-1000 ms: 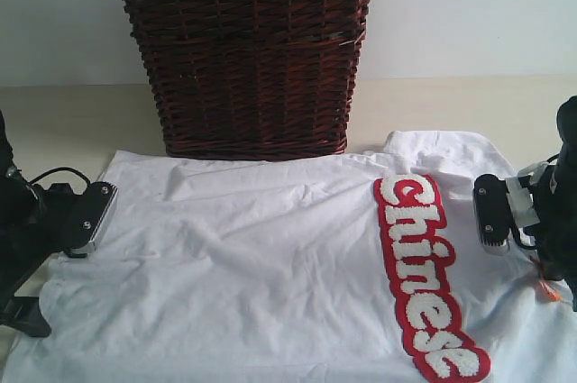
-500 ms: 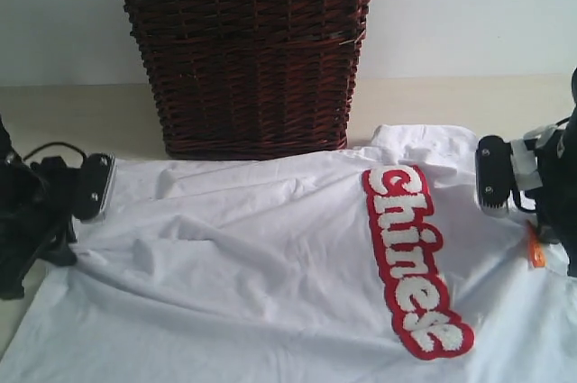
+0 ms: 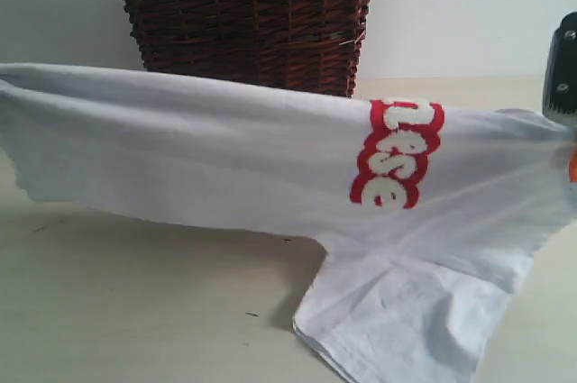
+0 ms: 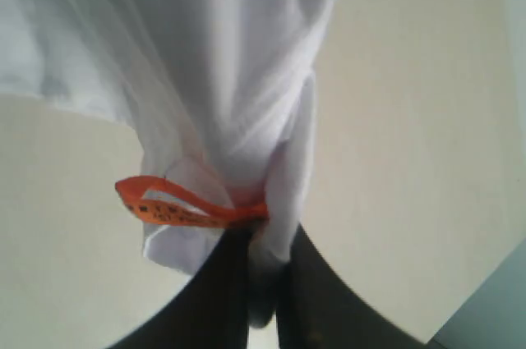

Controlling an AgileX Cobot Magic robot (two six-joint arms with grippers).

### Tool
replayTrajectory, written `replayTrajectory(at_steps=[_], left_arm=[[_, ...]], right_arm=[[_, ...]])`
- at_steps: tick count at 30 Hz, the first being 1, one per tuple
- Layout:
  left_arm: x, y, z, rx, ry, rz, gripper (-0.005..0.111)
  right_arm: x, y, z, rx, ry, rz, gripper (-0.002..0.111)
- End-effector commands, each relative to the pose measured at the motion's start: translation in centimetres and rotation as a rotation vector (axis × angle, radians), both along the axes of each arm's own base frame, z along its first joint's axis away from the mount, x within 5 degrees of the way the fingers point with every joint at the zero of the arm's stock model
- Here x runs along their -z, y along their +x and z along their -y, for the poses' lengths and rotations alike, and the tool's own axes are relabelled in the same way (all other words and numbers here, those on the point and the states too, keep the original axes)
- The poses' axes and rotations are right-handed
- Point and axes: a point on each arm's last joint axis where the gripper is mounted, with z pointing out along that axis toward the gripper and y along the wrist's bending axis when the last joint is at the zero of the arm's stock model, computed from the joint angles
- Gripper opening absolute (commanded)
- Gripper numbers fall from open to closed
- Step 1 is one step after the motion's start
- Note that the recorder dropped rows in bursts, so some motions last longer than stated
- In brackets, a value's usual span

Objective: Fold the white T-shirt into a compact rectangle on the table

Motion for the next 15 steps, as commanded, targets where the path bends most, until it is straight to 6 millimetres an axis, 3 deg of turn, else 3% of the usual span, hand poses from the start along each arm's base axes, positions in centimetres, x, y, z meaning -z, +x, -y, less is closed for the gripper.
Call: replayTrajectory(at_steps=[1,3,8,15], left_arm=[[-3.5,-3.3,-0.9,-0.082,-0.061,0.072,0.0],[-4.8,-4.8,-0.7,-0.08,-0.088,0.107,0.0],[-10.2,-11.1,0.5,-0.061,-0.311,0.368,0.0],[-13.0,-16.5,0.5,-0.065,-0.373,0.569,0.0]], right_arm=[[-3.2,-3.0,0.4,0.059,0.042,0.085,0.0],[-4.7,-4.5,0.3,0.083,0.1,0.151,0.0],[-9.2,-10.7,0.4,0.073,0.209,0.391,0.0],[-13.4,-15.2,0.7,0.093,0.295,0.61,0.0]])
